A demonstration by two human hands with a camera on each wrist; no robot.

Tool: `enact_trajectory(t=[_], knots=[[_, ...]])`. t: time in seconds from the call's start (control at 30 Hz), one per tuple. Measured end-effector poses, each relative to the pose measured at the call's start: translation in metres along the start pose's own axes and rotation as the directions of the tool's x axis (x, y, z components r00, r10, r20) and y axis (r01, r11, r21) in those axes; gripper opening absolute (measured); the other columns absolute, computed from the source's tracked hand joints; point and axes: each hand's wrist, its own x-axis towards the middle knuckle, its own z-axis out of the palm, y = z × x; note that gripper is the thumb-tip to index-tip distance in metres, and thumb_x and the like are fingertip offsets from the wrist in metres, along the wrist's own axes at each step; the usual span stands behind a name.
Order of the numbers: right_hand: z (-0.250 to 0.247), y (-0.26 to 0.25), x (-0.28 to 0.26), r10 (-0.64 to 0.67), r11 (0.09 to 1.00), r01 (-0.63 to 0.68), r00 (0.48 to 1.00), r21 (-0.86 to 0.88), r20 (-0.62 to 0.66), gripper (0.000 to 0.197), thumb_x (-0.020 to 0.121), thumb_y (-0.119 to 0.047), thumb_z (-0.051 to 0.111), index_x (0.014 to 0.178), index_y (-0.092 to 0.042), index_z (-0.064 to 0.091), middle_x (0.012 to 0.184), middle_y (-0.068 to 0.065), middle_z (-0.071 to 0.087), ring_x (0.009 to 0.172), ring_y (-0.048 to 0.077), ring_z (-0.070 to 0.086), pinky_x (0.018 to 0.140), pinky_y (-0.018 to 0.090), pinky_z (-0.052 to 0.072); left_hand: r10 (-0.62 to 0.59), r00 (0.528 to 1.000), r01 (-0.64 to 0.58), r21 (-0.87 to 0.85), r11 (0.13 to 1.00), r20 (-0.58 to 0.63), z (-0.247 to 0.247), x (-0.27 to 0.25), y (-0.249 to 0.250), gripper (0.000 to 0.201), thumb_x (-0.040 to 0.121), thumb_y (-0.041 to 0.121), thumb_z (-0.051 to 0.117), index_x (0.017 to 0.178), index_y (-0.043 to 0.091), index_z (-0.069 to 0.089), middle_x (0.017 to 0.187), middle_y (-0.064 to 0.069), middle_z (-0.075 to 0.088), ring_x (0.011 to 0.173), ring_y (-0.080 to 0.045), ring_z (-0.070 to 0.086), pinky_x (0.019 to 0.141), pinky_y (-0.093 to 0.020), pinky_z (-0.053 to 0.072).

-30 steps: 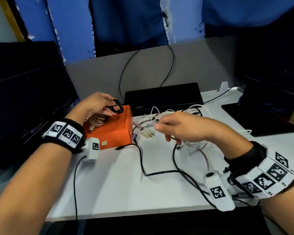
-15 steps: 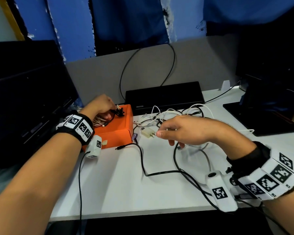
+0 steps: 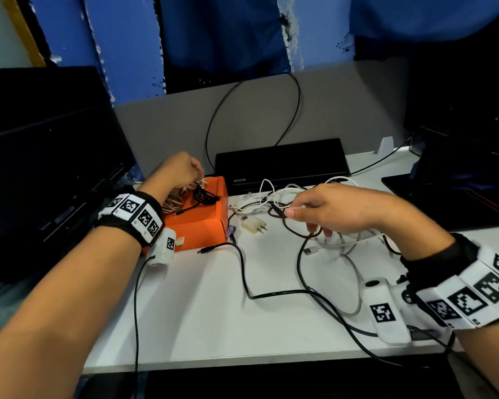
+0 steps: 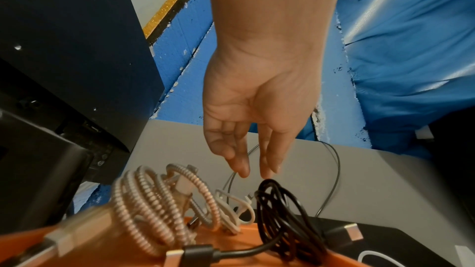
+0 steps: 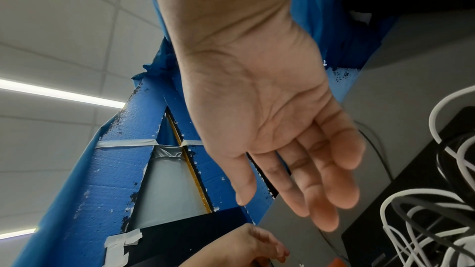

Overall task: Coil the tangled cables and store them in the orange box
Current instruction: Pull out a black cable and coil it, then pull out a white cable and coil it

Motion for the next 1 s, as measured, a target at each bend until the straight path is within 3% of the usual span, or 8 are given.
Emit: enact_trajectory(t=[0.2, 0.33, 0.47, 0.57, 0.67, 0.83, 0.93, 1.0], knots=[[-0.005, 0.012, 0.004, 0.052, 0.998, -0.053, 0.998, -0.026, -0.018, 0.040, 0.101, -0.064, 0.045, 0.111, -0.033, 0.068, 0.088, -0.006, 0.073, 0.072, 0.013, 0.071, 0.065, 0.032, 0.056, 0.091, 0.995, -0.094, 0.064, 0.994, 0.042, 0.004, -0.008, 0.015, 0.011, 0.093, 0.020, 0.069, 0.090, 0.029, 0.076, 0.094, 0.005, 0.071, 0.093, -0.017, 0.063, 0.083, -0.030, 0.046], [-0.009, 0.019, 0.005, 0.116, 0.992, -0.119, 0.991, -0.047, -0.060, 0.039, 0.102, -0.061, 0.046, 0.109, -0.031, 0.069, 0.090, -0.004, 0.074, 0.078, 0.017, 0.072, 0.065, 0.033, 0.055, 0.322, 0.945, -0.325, 0.059, 0.944, 0.054, 0.013, -0.028, 0.045, 0.011, 0.094, 0.028, 0.072, 0.103, 0.024, 0.076, 0.101, 0.010, 0.070, 0.098, -0.012, 0.064, 0.088, -0.027, 0.047], [-0.010, 0.035, 0.011, 0.244, 0.968, -0.247, 0.966, -0.036, -0.084, 0.044, 0.104, -0.057, 0.047, 0.106, -0.018, 0.069, 0.091, 0.004, 0.074, 0.072, 0.022, 0.074, 0.062, 0.034, 0.059, 0.480, 0.780, -0.483, -0.103, 0.870, 0.400, 0.033, -0.060, 0.093, 0.012, 0.094, 0.027, 0.073, 0.105, 0.027, 0.077, 0.099, 0.013, 0.075, 0.085, -0.001, 0.068, 0.079, -0.021, 0.051], [-0.011, 0.049, 0.015, 0.341, 0.939, -0.341, 0.940, -0.036, -0.005, 0.044, 0.107, -0.052, 0.045, 0.112, -0.012, 0.064, 0.086, 0.009, 0.077, 0.072, 0.031, 0.077, 0.066, 0.037, 0.062, 0.465, 0.606, -0.399, -0.259, 0.879, 0.645, 0.057, -0.084, 0.129, 0.030, 0.094, 0.035, 0.073, 0.122, 0.025, 0.070, 0.111, 0.004, 0.074, 0.082, -0.010, 0.072, 0.076, -0.027, 0.056], [-0.011, 0.060, 0.018, 0.416, 0.909, -0.413, 0.902, -0.052, 0.113, 0.041, 0.108, -0.051, 0.041, 0.118, -0.016, 0.059, 0.078, 0.010, 0.079, 0.074, 0.030, 0.077, 0.075, 0.037, 0.061, 0.477, 0.488, -0.358, -0.331, 0.873, 0.731, 0.084, -0.103, 0.160, 0.049, 0.092, 0.045, 0.072, 0.136, 0.028, 0.059, 0.122, 0.004, 0.071, 0.096, -0.028, 0.074, 0.087, -0.037, 0.061], [-0.007, 0.075, 0.022, 0.433, 0.901, -0.417, 0.884, -0.121, 0.178, 0.036, 0.108, -0.046, 0.045, 0.116, -0.015, 0.062, 0.082, 0.006, 0.080, 0.079, 0.025, 0.074, 0.082, 0.036, 0.057, 0.483, 0.533, -0.676, 0.007, 0.737, 0.695, 0.108, -0.107, 0.192, 0.046, 0.090, 0.057, 0.070, 0.124, 0.028, 0.060, 0.107, 0.010, 0.064, 0.094, -0.018, 0.062, 0.089, -0.037, 0.051], [-0.009, 0.078, 0.023, 0.343, 0.929, -0.316, 0.931, -0.195, 0.122, 0.030, 0.106, -0.040, 0.052, 0.112, -0.016, 0.068, 0.094, -0.001, 0.077, 0.083, 0.021, 0.064, 0.073, 0.033, 0.053, 0.445, 0.598, -0.706, 0.176, 0.686, 0.667, 0.123, -0.095, 0.195, 0.039, 0.095, 0.040, 0.068, 0.127, 0.020, 0.058, 0.116, 0.003, 0.063, 0.099, -0.022, 0.058, 0.086, -0.038, 0.051], [-0.011, 0.078, 0.022, 0.283, 0.937, -0.256, 0.955, -0.237, 0.090, 0.025, 0.105, -0.038, 0.053, 0.118, -0.021, 0.067, 0.113, -0.003, 0.071, 0.099, 0.021, 0.061, 0.083, 0.033, 0.050, 0.439, 0.682, -0.672, 0.264, 0.692, 0.585, 0.134, -0.079, 0.188, 0.019, 0.097, 0.022, 0.062, 0.116, 0.020, 0.057, 0.106, 0.001, 0.063, 0.089, -0.021, 0.058, 0.073, -0.035, 0.050]])
